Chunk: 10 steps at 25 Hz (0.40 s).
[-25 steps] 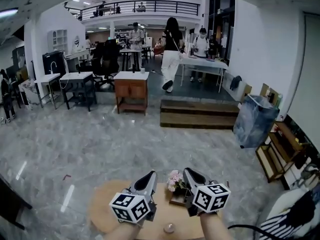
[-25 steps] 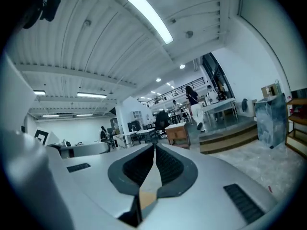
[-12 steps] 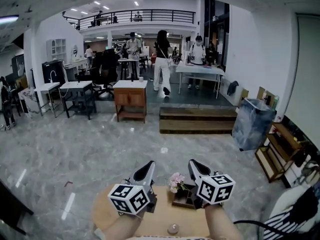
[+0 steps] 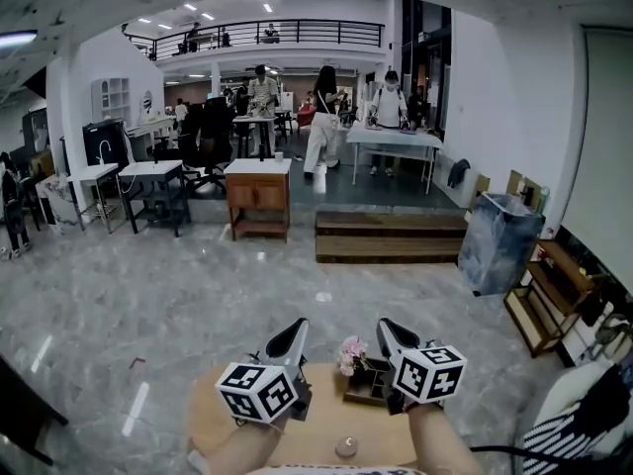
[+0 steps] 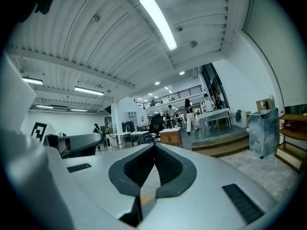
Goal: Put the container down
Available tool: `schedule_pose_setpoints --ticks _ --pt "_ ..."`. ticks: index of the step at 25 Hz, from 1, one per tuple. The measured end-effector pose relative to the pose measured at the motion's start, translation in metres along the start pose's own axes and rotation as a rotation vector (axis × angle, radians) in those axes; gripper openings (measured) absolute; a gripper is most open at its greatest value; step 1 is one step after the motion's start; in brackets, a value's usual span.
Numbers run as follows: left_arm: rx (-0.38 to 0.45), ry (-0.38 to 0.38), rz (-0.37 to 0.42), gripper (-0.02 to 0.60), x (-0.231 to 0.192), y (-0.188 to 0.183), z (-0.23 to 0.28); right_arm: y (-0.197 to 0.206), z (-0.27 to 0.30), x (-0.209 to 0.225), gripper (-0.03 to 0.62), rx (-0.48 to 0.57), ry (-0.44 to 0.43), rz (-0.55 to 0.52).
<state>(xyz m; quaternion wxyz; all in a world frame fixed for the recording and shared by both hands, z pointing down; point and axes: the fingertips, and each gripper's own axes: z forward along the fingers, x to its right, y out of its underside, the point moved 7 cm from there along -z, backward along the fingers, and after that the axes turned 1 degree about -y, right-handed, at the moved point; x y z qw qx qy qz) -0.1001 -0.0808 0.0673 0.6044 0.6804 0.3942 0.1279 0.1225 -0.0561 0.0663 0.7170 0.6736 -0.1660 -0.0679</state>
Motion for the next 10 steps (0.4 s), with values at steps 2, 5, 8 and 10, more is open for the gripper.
schedule_pose_setpoints --ticks 2,5,8,10 --pt "-0.001 0.000 -0.001 0.015 0.001 0.001 -0.002 0.001 -0.003 0.000 0.014 -0.002 0.005 0.000" --pt "-0.004 0.008 -0.006 0.015 0.005 0.002 -0.003 0.002 -0.008 0.001 0.014 -0.004 0.011 0.000" --pt "-0.007 0.022 -0.013 0.015 0.012 0.004 -0.005 0.002 -0.015 0.003 0.014 -0.008 0.013 0.000" --pt "-0.009 0.026 -0.017 0.015 0.017 0.006 -0.006 0.002 -0.019 0.004 0.014 -0.013 0.013 -0.001"
